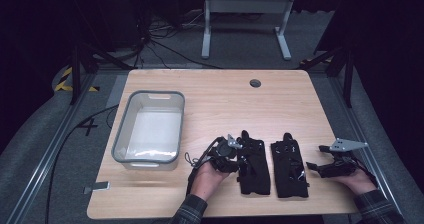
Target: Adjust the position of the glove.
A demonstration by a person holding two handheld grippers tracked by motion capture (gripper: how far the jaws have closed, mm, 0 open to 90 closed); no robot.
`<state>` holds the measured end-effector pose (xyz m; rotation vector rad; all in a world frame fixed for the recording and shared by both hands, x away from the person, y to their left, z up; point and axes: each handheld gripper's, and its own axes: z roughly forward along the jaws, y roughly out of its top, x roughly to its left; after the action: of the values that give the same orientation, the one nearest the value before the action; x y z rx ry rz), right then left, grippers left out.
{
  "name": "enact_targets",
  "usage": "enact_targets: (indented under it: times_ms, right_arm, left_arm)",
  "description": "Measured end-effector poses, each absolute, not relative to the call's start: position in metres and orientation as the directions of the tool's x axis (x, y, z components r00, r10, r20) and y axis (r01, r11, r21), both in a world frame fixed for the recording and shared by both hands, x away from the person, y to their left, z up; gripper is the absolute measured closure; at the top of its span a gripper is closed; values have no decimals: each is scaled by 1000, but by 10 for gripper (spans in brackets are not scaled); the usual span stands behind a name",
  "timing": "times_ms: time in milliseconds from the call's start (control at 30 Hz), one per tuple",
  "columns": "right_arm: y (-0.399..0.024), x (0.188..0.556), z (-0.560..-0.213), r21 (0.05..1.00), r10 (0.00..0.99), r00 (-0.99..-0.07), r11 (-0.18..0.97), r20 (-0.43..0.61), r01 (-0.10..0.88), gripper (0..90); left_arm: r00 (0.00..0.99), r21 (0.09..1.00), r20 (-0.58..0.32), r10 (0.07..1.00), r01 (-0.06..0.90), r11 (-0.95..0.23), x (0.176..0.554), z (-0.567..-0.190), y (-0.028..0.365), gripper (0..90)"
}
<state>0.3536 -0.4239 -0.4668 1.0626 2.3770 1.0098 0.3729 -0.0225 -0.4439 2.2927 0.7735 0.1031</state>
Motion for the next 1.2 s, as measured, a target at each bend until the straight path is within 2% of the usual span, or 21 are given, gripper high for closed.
enact_targets:
  times_ms: [167,333,467,500,700,900,1067,1100,1200]
  right_arm:
    - [-424,354,-467,727,752,-659,466,-24,504,107]
    - [-424,354,-467,727,752,-659,466,-25,505,107]
    - [-424,354,-467,727,752,-659,466,-24,504,107]
    - [-424,354,-467,727,752,-659,466,-25,505,107]
    - [-424,354,-467,727,752,-659,466,-25,505,107]
    - [-424,354,-467,727,748,-663,468,-25,501,119]
    - [-424,353,-464,729,736,-677,476,-24,492,228]
    - [-424,352,-463,730,730,-683,481,-27,486,279]
    - [-423,348,-456,752,701,-713,479,-18,453,507]
  left_arm:
    - [814,656,-141,564,503,-562,381,-447,-29,574]
    - [819,627,-112,563,498,-599,381,-453,-38,584]
    - [817,623,-108,566,499,-602,379,-454,-42,681]
    - [817,622,-116,565,503,-600,379,-454,-43,681]
    - [810,619,-132,572,518,-591,378,-454,-45,855]
    - [794,634,-164,585,539,-554,378,-451,-43,871]
    - [785,671,-234,574,558,-490,377,-442,-36,871]
    - [784,675,-238,573,558,-483,376,-440,-35,872]
    - [782,683,-261,566,564,-464,376,-438,-33,872]
